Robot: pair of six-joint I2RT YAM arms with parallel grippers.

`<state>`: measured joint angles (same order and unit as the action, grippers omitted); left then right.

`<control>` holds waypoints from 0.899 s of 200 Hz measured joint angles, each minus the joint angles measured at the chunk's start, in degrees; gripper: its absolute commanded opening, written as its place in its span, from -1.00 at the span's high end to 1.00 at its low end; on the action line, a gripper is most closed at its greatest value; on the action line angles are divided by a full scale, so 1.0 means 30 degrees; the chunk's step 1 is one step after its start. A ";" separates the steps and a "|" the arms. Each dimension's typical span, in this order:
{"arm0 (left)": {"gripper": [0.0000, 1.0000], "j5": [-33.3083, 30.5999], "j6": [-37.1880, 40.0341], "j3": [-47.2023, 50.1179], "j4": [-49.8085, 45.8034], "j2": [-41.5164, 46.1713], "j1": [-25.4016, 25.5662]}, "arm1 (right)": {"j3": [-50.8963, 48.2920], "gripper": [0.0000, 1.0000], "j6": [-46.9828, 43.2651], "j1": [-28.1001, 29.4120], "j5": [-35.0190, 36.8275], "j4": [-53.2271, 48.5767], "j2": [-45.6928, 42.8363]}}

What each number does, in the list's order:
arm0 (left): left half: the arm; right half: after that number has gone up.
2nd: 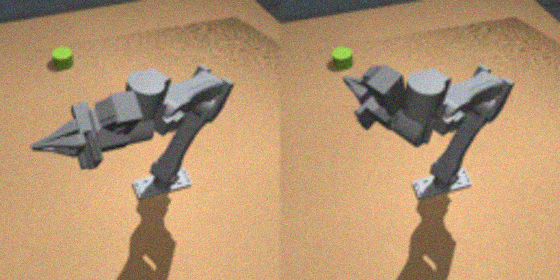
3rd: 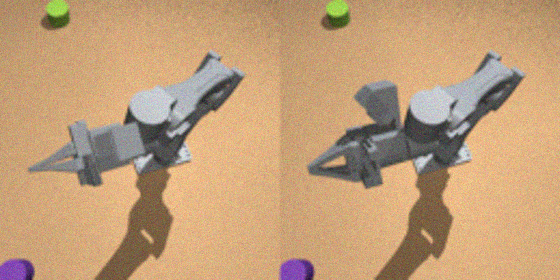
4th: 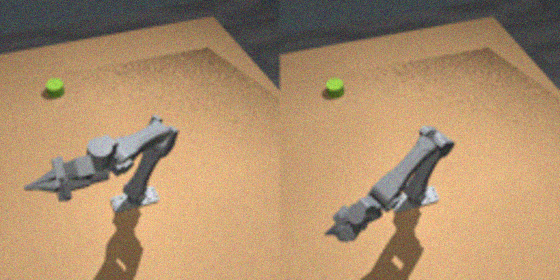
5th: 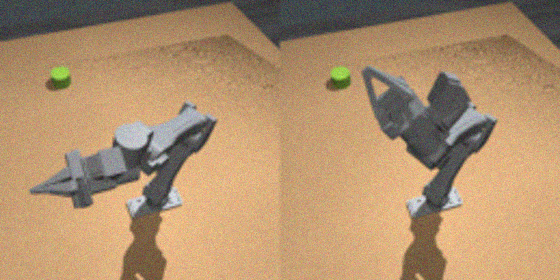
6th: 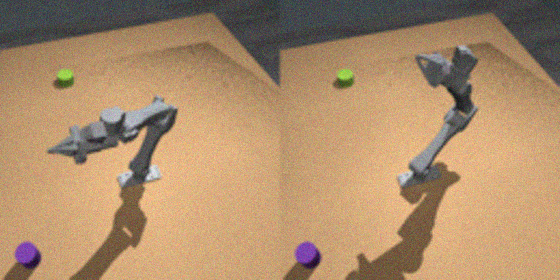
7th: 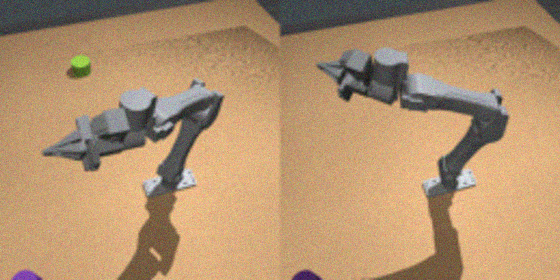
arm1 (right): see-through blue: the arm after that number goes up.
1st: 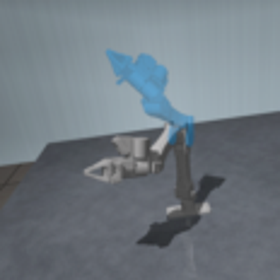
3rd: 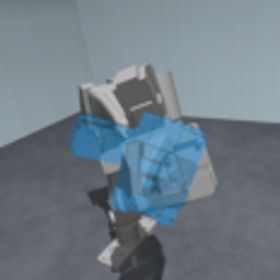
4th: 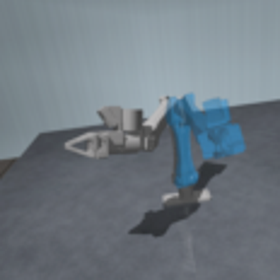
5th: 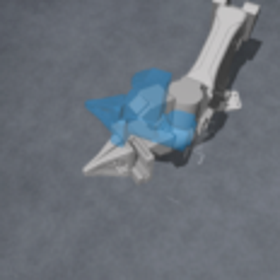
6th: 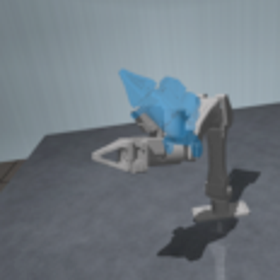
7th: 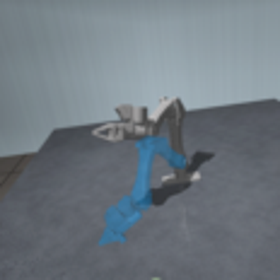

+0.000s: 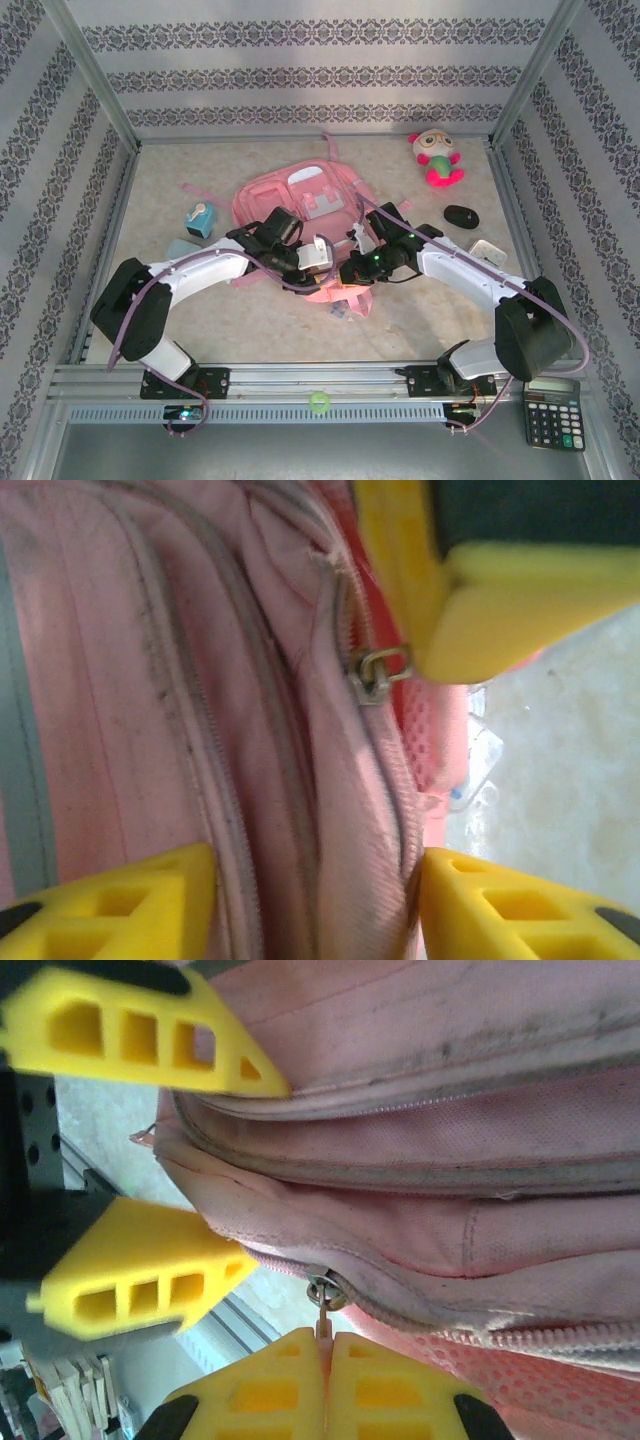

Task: Pack books, pencil case, and school supplies into a backpack

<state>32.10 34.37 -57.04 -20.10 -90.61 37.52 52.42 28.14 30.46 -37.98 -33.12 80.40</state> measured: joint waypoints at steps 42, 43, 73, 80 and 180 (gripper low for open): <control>0.64 -0.0903 0.1355 -0.0102 -0.0495 -0.0102 0.0182 | 0.0007 1.00 -0.0845 -0.0867 0.0896 -0.1239 -0.0095; 0.64 -0.0925 0.1370 -0.0102 -0.0503 -0.0102 0.0189 | 0.0007 1.00 -0.0860 -0.0867 0.0925 -0.1275 -0.0095; 0.61 -0.1610 0.2142 0.0510 -0.0605 0.0692 0.0073 | 0.0000 1.00 -0.0882 -0.0007 0.1588 -0.1319 -0.0109; 0.49 -0.1749 0.2259 0.0692 -0.0670 0.0954 -0.0015 | -0.0022 1.00 -0.0809 0.0284 0.1683 -0.1093 -0.0109; -0.12 -0.1224 -0.1275 0.0503 0.1253 0.0510 0.0736 | -0.0357 1.00 0.0495 0.0248 0.0736 0.0561 -0.0036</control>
<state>28.42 30.55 -55.53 -16.34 -89.08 39.72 51.35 29.63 31.20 -35.77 -31.44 80.29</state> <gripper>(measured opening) 0.623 0.046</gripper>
